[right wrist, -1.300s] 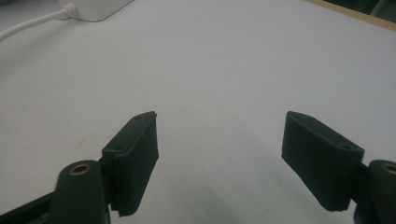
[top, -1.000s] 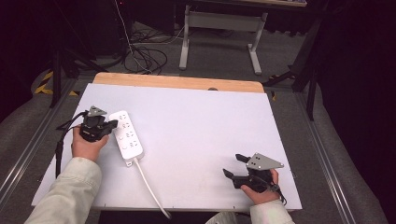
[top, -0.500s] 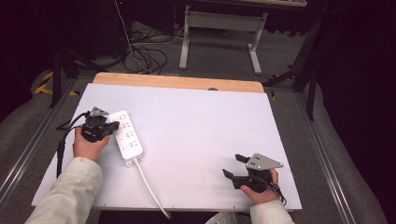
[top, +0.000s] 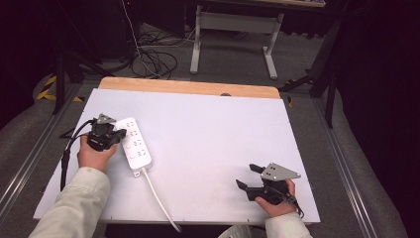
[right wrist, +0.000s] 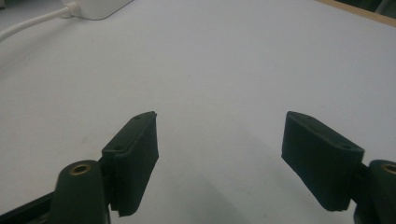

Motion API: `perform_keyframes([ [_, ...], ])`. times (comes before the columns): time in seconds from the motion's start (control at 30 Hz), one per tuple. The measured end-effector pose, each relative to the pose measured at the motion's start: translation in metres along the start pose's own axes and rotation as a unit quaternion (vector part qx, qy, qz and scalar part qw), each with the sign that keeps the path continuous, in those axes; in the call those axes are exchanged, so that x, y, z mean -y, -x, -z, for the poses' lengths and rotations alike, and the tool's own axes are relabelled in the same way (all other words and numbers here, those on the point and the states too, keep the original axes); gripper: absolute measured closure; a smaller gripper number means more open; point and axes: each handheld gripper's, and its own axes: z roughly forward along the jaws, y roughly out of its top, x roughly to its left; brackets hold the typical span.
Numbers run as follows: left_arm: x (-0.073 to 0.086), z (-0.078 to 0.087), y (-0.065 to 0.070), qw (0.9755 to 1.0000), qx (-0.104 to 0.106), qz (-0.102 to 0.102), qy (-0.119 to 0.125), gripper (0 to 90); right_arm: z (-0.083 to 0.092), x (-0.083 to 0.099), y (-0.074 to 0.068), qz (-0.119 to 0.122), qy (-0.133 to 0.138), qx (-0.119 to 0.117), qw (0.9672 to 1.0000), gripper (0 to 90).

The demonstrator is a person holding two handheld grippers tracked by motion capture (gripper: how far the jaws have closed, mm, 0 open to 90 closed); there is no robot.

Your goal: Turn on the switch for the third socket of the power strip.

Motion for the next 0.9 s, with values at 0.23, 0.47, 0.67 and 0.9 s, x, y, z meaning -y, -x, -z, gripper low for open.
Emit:
perform_keyframes([
  [0.23,-0.0002,-0.0005,-0.0003,1.0000,0.002,0.007,-0.003,89.9,0.0000,0.0000,-0.0001,0.001,0.000,0.000,1.0000,27.6],
  [0.47,-0.0011,-0.0007,0.0012,0.9998,-0.002,0.016,-0.009,90.0,0.0001,0.0000,-0.0003,0.002,0.000,0.000,1.0000,27.6],
  [0.67,-0.0019,-0.0014,0.0034,0.9998,-0.010,0.007,-0.013,90.0,0.0004,0.0000,-0.0004,0.002,0.000,-0.001,1.0000,27.6],
  [0.9,-0.0031,-0.0018,0.0064,0.9997,-0.018,0.003,-0.019,90.0,0.0004,0.0001,-0.0006,0.002,0.001,-0.002,1.0000,27.6],
])
